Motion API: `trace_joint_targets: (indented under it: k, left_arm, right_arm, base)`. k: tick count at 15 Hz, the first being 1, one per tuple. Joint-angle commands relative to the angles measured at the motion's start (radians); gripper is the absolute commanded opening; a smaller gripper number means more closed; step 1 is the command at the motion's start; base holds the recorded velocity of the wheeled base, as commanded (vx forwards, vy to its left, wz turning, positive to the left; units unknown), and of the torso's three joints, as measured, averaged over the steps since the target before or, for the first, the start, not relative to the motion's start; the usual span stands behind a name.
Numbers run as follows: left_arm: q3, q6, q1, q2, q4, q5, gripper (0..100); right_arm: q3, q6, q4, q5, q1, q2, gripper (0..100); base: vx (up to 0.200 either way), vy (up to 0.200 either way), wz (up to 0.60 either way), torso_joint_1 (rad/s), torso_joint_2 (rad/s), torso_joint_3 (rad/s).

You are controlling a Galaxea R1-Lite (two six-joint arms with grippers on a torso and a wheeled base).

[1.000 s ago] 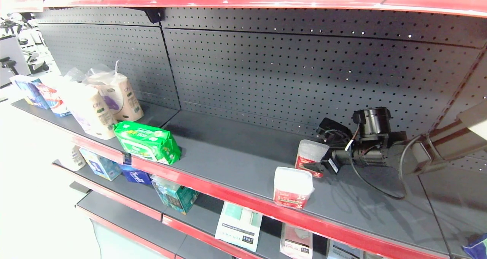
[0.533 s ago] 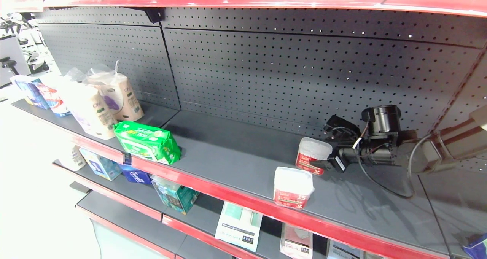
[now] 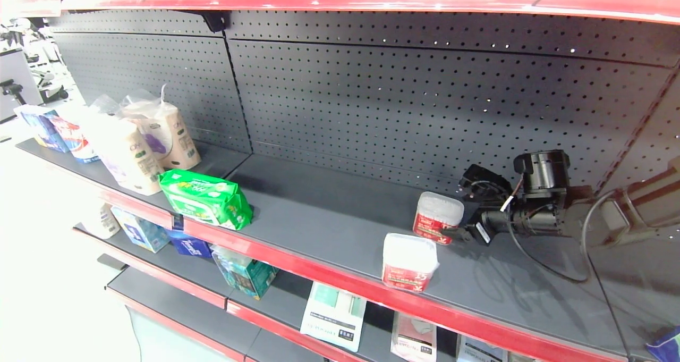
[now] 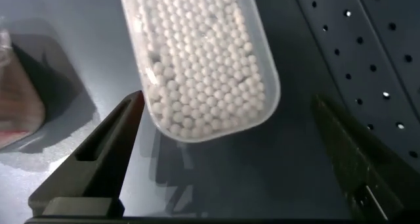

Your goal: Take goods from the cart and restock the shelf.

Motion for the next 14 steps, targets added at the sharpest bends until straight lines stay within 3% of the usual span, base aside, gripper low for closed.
trace_joint_targets:
  k: [1,10,14]
  left_arm:
    - [0.0,0.0,0.0,0.001,0.0,0.0,100]
    - [0.0,0.0,0.0,0.001,0.0,0.0,100]
    - [0.0,0.0,0.0,0.001,0.0,0.0,100]
  right_arm:
    - [0.001,-0.001,0.0,-0.004,-0.002,-0.001,100]
    - [0.014,0.002,0.0,-0.015,-0.009,-0.012,100]
    - [0.132,0.013,0.0,-0.012,-0.037,-0.096,100]
  base:
    - [0.0,0.0,0.0,0.0,0.0,0.0]
    - [0.0,0.0,0.0,0.0,0.0,0.0]
    - [0.0,0.0,0.0,0.0,0.0,0.0]
